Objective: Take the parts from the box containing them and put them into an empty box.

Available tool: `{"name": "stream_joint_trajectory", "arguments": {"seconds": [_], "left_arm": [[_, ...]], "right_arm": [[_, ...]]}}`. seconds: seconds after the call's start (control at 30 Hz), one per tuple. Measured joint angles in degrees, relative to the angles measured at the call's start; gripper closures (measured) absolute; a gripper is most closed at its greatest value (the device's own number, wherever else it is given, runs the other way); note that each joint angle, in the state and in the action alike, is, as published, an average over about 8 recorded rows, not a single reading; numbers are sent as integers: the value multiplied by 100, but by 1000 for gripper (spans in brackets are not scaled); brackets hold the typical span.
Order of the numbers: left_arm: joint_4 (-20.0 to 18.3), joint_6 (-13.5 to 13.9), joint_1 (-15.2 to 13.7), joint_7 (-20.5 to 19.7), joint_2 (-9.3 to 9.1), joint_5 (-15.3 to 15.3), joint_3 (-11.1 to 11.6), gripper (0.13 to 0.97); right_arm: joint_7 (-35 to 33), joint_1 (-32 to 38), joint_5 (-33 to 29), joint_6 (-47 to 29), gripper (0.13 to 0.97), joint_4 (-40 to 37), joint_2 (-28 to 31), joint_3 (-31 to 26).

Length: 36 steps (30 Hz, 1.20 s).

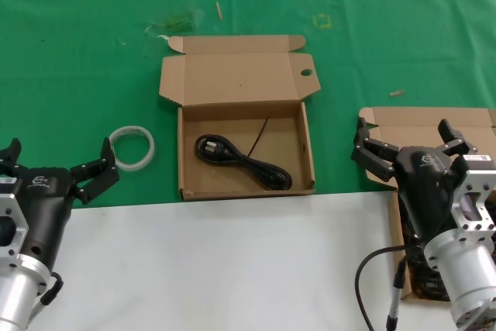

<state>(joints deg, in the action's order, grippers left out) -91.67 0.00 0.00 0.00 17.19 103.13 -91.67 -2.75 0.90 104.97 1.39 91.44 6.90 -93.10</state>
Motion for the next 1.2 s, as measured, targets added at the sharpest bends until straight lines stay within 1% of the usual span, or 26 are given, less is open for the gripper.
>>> {"name": "stream_joint_trajectory", "arguments": {"seconds": [1.2], "left_arm": [[0,0,0,0,0,0,0,132]], "right_arm": [[0,0,0,0,129,0,0,0]]}}
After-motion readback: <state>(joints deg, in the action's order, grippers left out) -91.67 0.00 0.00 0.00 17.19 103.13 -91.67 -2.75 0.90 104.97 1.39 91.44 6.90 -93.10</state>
